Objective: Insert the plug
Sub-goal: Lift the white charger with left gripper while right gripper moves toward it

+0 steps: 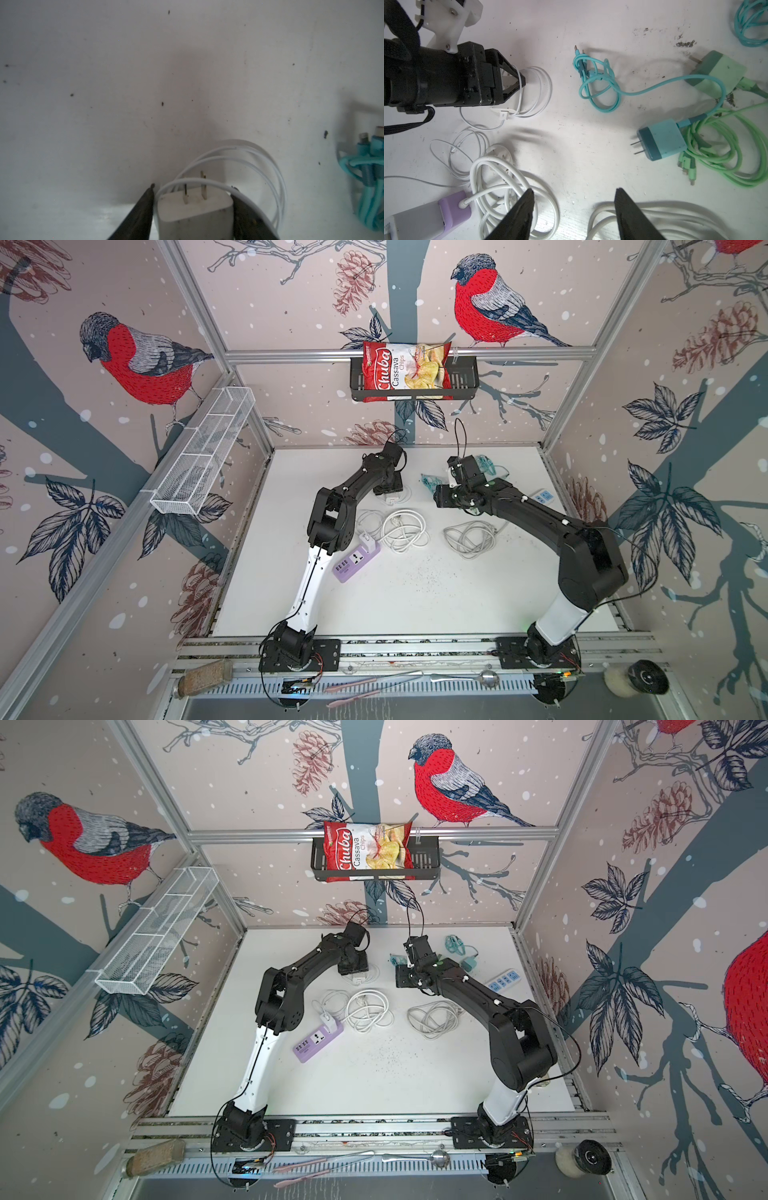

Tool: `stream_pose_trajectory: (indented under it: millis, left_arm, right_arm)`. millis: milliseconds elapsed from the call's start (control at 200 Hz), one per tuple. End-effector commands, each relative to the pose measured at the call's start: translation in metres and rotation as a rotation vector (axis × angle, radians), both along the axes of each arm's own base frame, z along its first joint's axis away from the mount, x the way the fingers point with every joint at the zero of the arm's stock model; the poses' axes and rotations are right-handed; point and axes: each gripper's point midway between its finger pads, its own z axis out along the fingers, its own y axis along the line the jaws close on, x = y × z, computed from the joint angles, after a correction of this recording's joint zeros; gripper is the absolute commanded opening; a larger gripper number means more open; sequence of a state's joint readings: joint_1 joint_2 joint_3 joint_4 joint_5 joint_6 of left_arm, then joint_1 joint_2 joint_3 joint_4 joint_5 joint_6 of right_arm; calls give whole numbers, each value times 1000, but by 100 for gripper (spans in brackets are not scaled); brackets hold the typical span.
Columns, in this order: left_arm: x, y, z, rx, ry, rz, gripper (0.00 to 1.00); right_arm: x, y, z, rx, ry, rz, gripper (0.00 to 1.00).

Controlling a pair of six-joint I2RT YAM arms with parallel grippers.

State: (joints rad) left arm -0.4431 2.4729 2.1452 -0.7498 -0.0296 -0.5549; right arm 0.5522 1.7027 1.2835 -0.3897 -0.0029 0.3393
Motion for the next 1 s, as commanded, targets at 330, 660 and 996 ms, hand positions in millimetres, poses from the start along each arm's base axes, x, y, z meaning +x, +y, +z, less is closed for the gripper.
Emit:
stream_pose_trajectory:
  millis: [330,660,996]
  left_arm:
    - [-14,8,0,44,50,7,31]
    - [-5,0,49,-53,-38,22,7]
    - [-15,-15,88,-343,-62,51,4]
  right_arm:
    - [0,8,11,26,-45,19,63]
    - [0,22,21,93,-83,21,64]
    - [-18,42,69,415,-298,27,65]
